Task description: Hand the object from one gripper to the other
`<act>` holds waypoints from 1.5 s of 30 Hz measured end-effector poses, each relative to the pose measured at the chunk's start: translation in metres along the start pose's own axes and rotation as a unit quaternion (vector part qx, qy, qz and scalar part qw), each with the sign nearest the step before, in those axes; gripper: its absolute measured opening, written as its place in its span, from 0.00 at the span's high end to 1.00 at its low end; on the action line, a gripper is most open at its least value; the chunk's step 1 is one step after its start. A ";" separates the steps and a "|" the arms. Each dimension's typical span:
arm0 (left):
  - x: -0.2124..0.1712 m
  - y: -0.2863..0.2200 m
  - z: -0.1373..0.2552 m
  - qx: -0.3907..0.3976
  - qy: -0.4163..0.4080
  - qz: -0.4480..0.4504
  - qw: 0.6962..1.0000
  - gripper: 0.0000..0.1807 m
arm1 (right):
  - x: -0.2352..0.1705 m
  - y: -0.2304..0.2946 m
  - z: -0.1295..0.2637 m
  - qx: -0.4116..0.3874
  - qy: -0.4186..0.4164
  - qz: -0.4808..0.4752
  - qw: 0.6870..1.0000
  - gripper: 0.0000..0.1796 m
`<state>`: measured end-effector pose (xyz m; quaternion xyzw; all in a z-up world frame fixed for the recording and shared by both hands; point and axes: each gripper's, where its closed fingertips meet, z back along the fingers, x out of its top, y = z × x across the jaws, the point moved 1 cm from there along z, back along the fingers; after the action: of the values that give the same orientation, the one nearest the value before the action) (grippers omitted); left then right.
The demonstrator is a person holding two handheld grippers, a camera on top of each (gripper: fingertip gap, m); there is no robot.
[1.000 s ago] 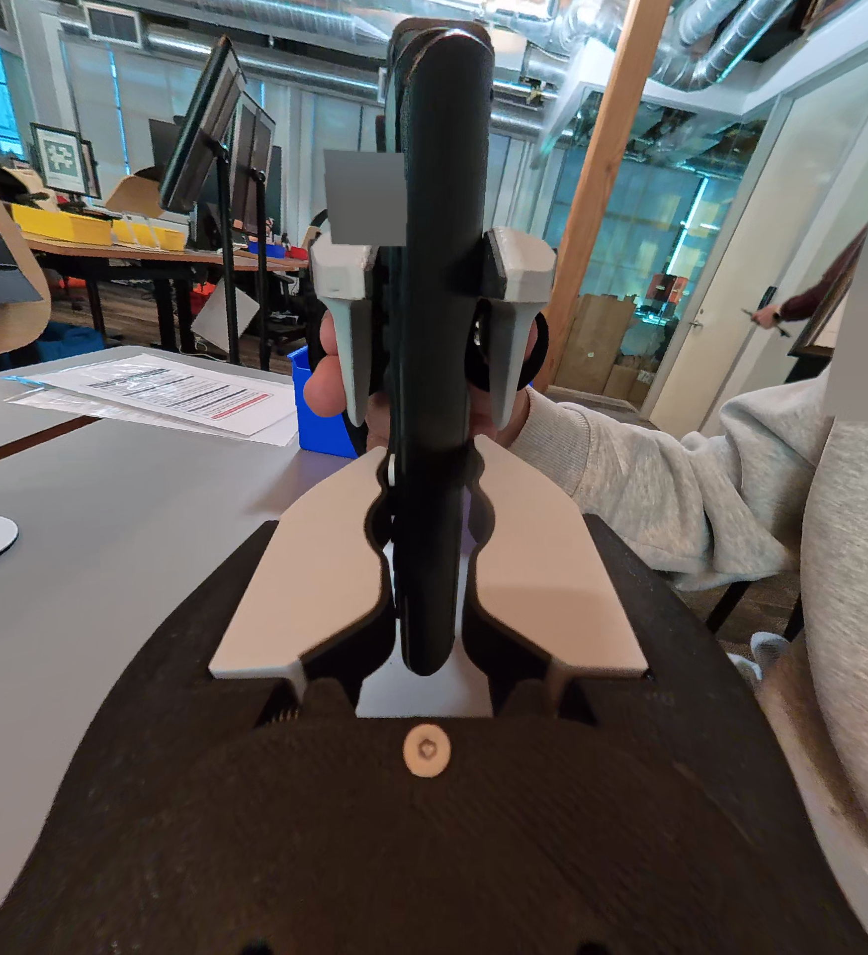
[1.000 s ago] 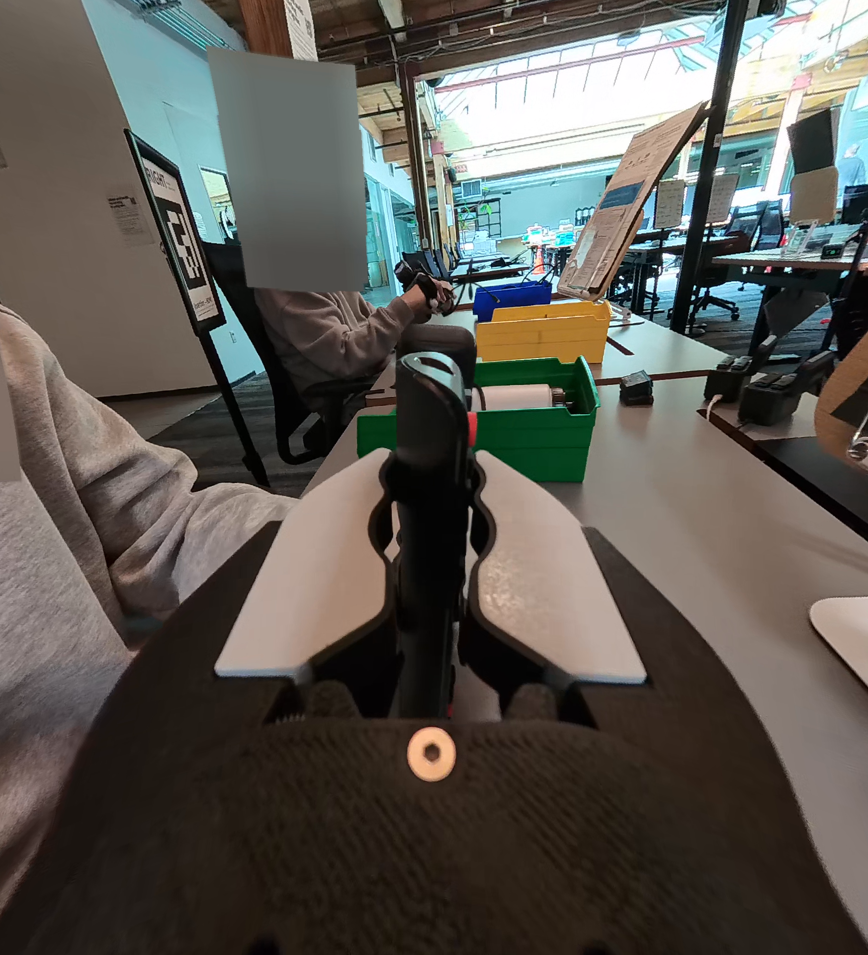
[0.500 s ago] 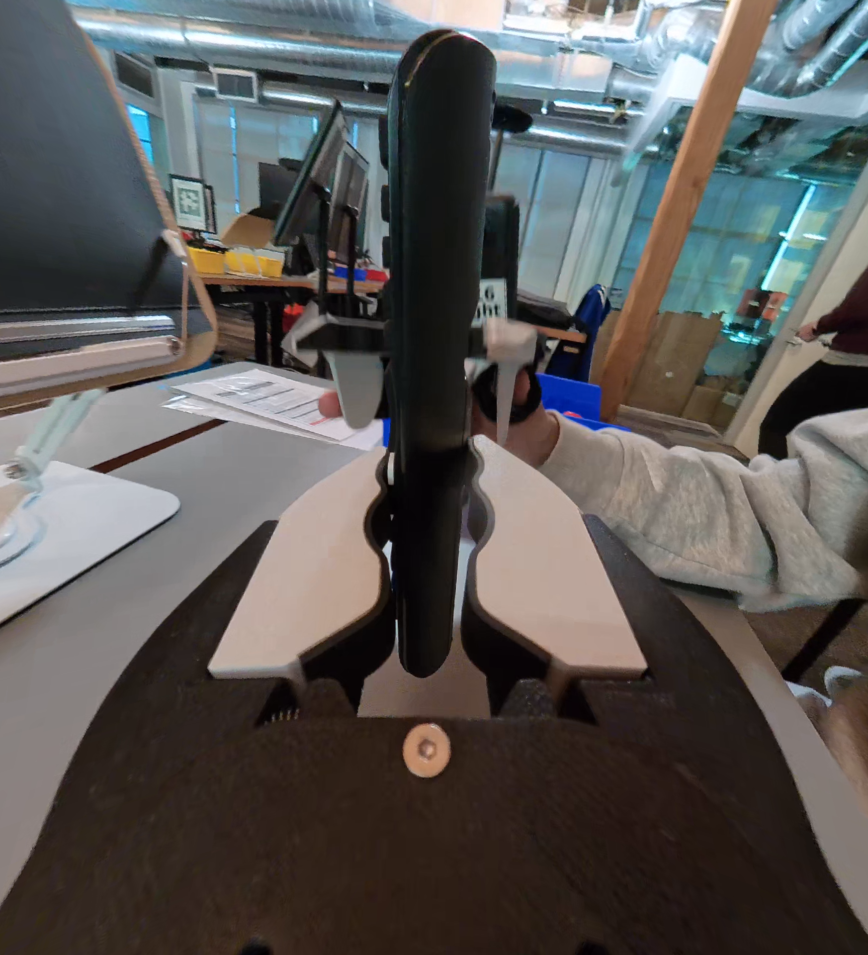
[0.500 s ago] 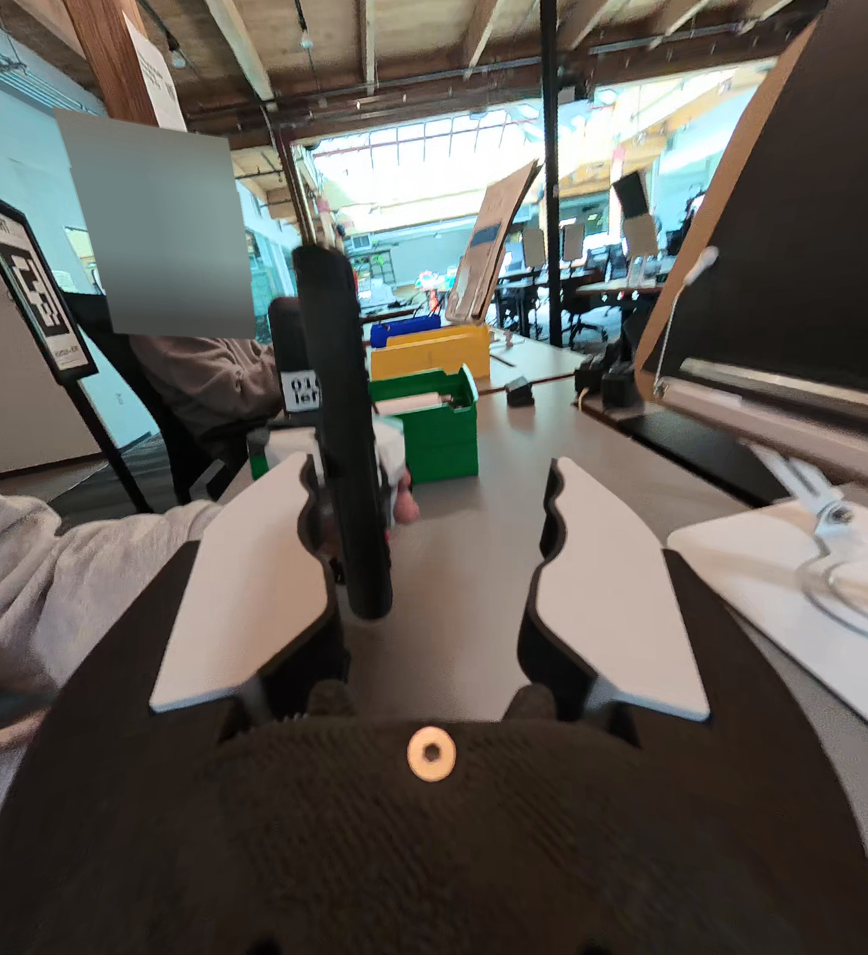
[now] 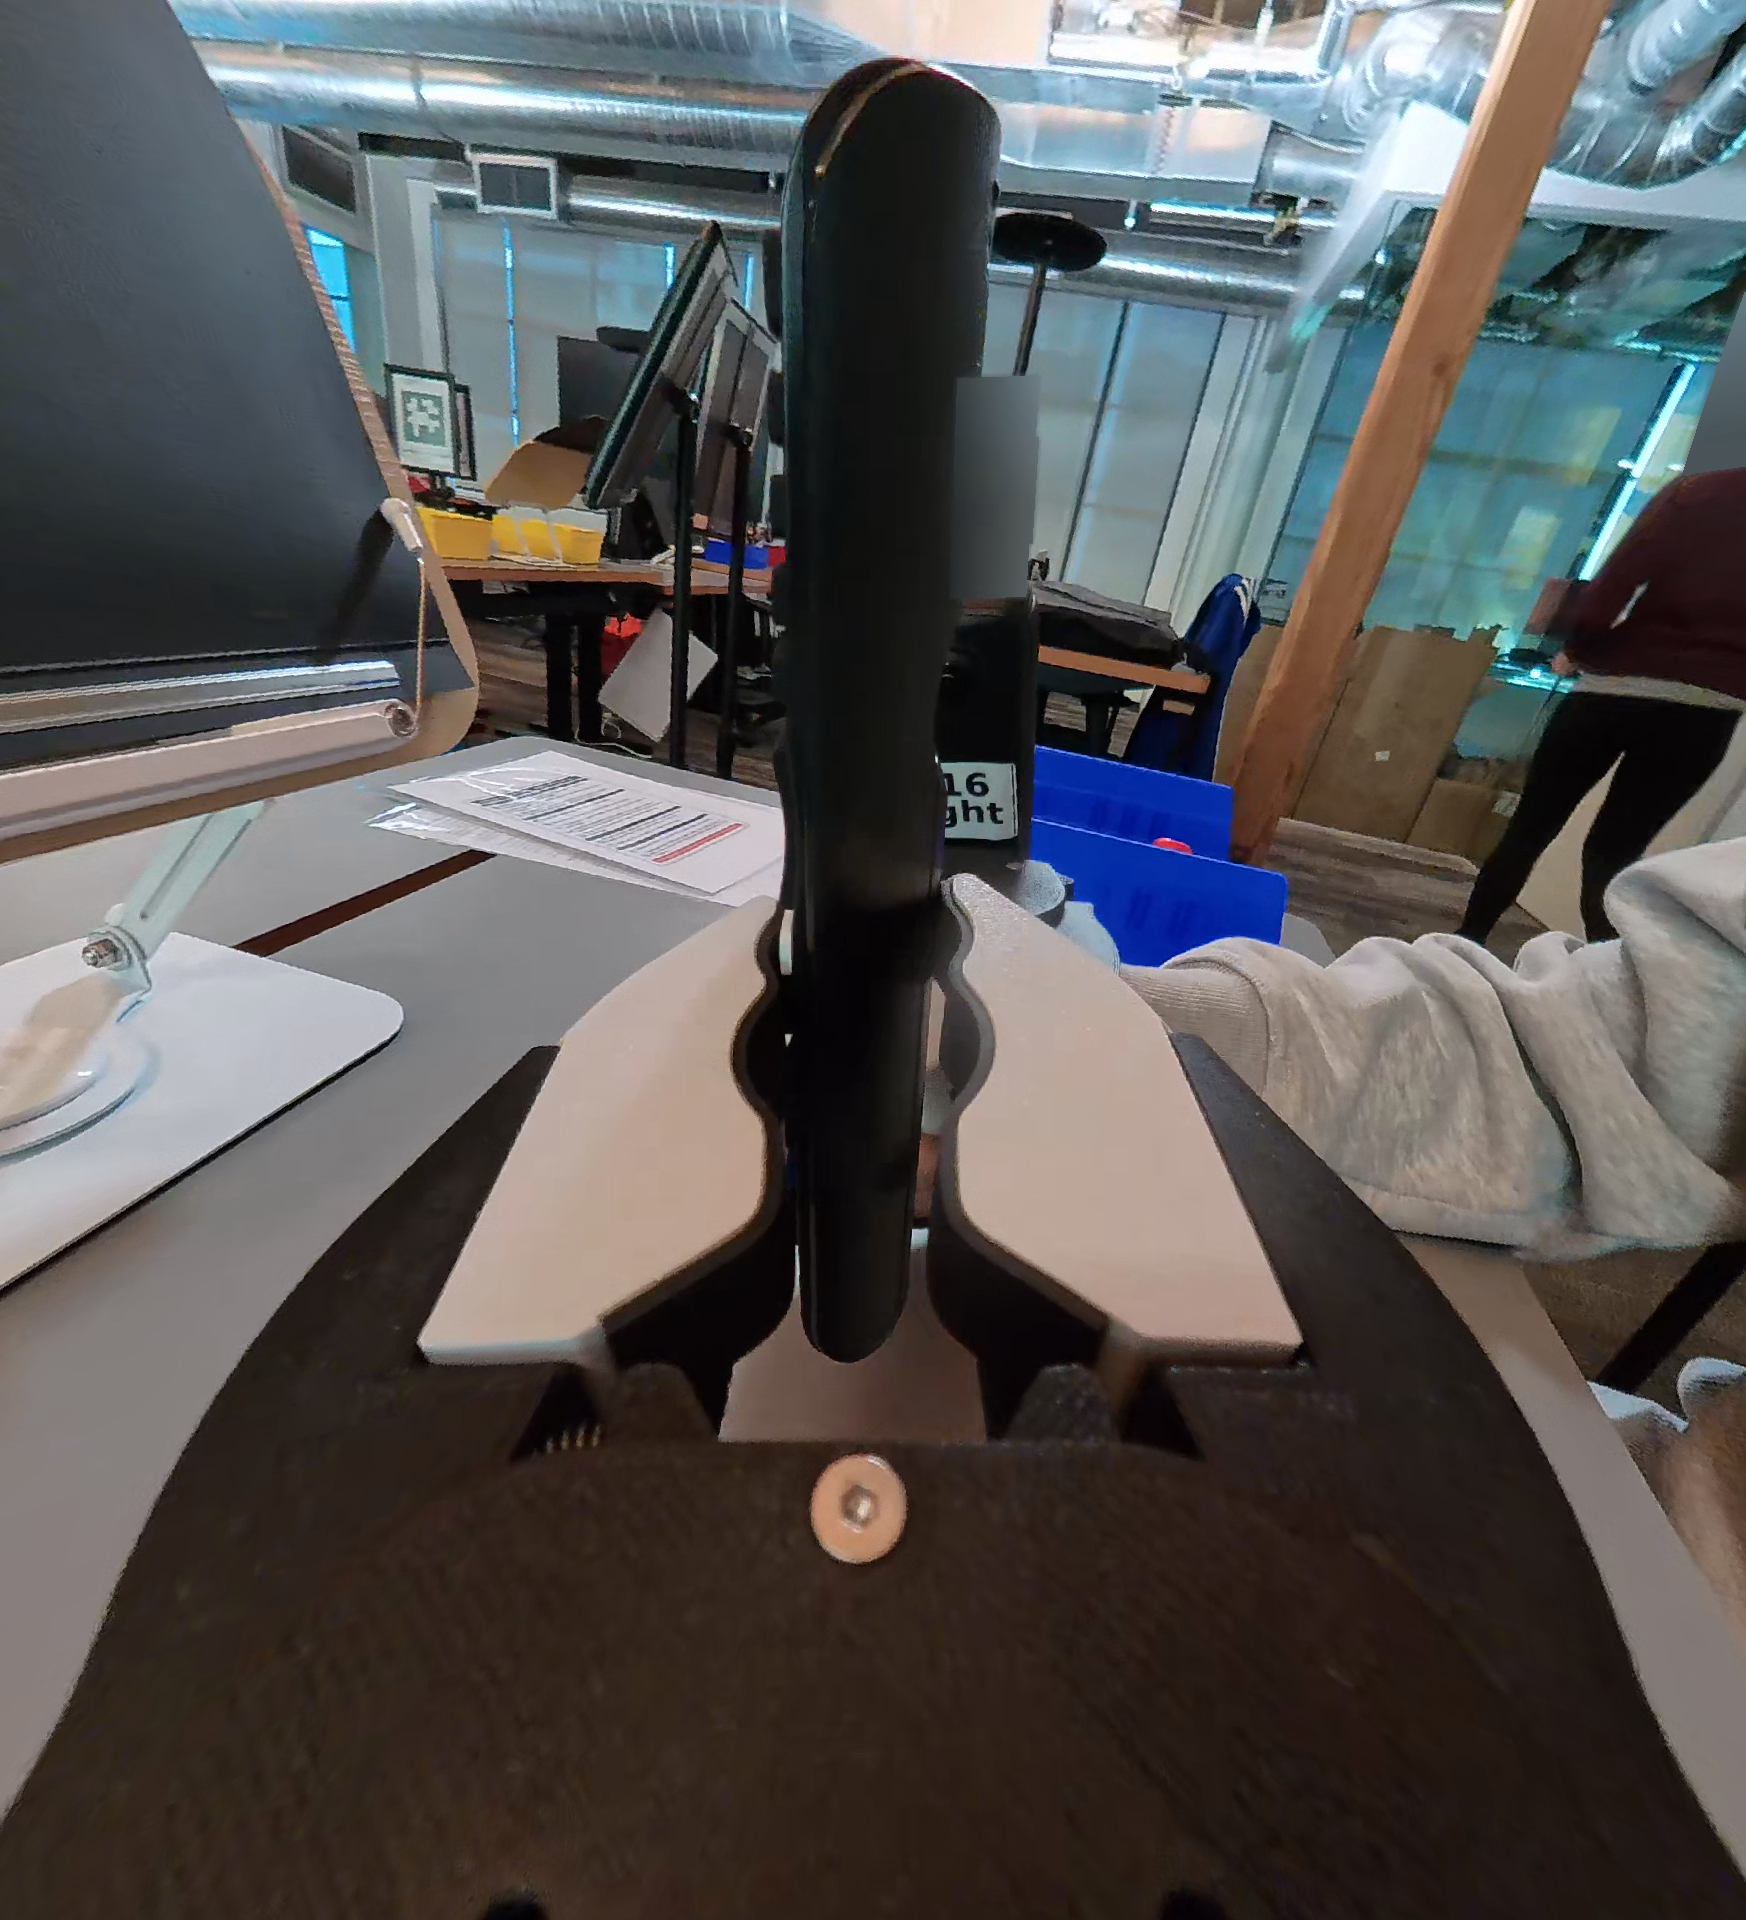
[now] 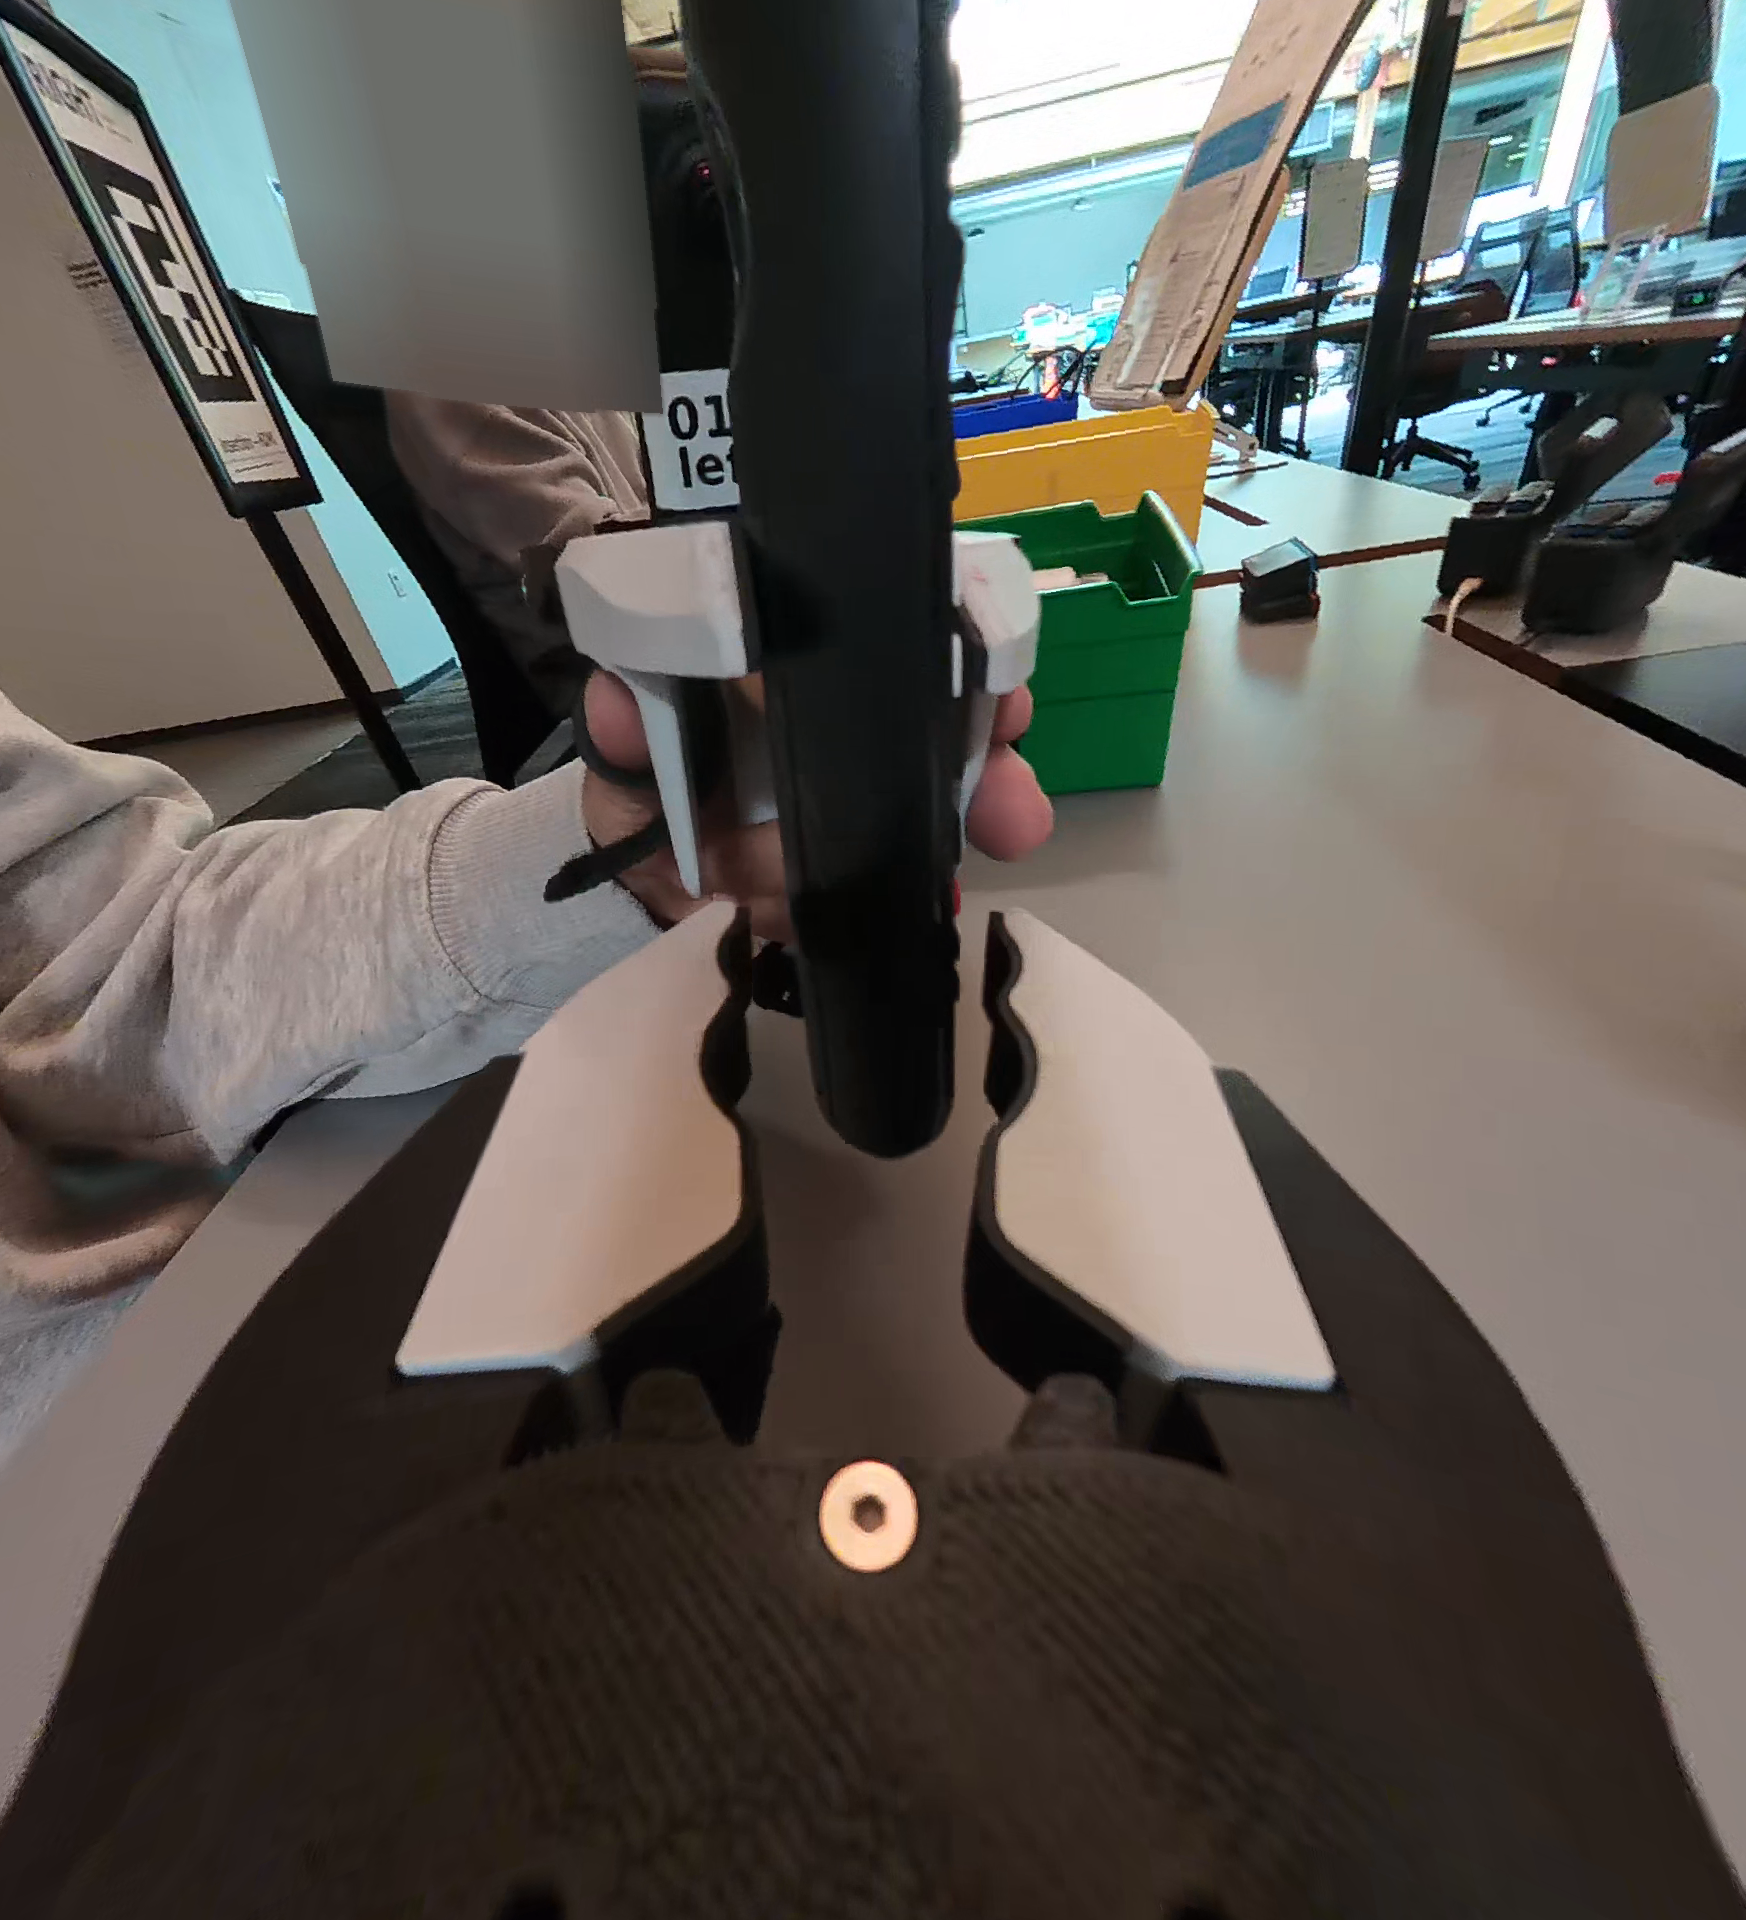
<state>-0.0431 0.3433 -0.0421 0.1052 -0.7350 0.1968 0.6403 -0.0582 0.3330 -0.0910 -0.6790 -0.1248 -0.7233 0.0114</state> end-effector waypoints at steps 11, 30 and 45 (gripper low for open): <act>0.005 -0.005 -0.004 0.002 -0.018 -0.006 1.000 0.75 | 0.004 0.005 0.000 0.012 -0.014 0.011 1.000 0.85; 0.011 0.031 0.006 0.119 -0.058 0.011 0.991 0.64 | 0.017 -0.046 0.027 -0.192 0.001 0.070 0.979 0.85; -0.004 0.065 0.014 0.223 -0.119 0.185 0.950 0.68 | -0.011 -0.072 0.025 -0.430 0.259 0.349 0.791 0.85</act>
<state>-0.0811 0.3957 -0.0573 0.1299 -0.7501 0.4565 0.4605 -0.0467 0.4056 -0.1123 -0.3984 0.4524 -0.7978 0.0016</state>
